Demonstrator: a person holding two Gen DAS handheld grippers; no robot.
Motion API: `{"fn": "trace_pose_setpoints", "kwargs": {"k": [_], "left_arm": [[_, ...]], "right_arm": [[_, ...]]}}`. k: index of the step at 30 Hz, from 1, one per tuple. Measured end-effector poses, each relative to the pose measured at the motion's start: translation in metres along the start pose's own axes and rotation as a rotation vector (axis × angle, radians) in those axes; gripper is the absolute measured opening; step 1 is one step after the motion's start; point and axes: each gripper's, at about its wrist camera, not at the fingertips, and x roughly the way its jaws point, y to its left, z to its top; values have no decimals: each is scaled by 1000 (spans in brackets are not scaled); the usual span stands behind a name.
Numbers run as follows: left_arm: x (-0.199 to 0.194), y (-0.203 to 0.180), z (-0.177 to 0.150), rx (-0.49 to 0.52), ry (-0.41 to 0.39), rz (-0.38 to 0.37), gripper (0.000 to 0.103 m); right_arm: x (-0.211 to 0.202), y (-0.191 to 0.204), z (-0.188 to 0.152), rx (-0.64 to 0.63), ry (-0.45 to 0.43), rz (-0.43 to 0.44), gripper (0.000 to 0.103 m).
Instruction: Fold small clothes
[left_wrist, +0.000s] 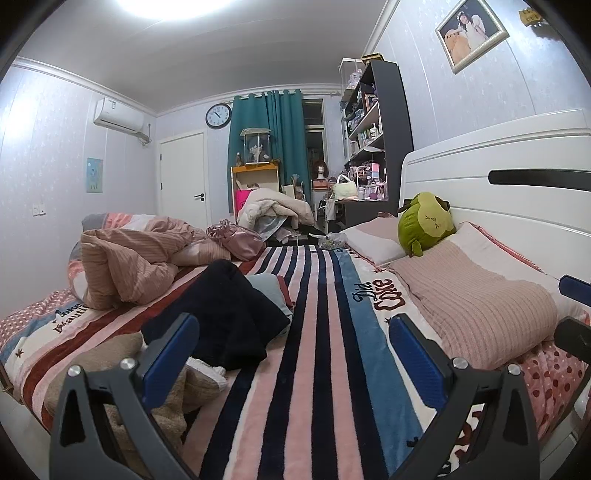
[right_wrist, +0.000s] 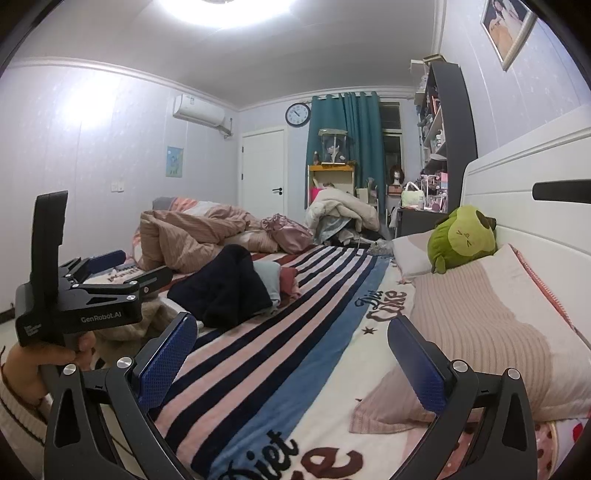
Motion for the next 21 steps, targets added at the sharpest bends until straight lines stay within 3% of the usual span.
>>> {"fn": "trace_pose_setpoints", "kwargs": {"k": [21], "left_arm": [[1, 6, -2, 2, 6, 9, 102]], "right_arm": [[3, 4, -1, 2, -1, -3, 103]]}}
